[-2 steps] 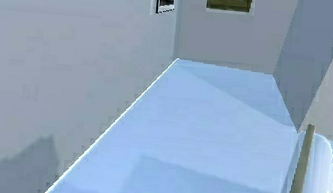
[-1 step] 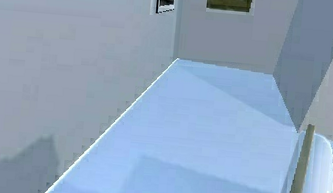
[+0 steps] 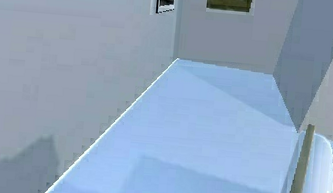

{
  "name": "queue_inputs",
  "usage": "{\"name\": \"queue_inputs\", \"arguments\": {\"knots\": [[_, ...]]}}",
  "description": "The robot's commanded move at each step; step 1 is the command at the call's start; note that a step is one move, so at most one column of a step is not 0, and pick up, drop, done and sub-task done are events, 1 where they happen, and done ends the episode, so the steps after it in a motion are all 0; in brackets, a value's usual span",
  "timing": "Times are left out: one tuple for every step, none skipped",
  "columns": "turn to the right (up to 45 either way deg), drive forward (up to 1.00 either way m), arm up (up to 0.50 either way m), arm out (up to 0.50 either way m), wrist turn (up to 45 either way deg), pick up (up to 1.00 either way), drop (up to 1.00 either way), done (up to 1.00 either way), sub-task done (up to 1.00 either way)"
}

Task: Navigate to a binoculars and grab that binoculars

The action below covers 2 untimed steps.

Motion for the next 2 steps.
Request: {"name": "queue_inputs", "arguments": {"knots": [[0.0,0.0,0.1,0.0,0.0,0.0,0.0,0.0,0.0],[0.0,0.0,0.0,0.0,0.0,0.0,0.0,1.0,0.0]]}}
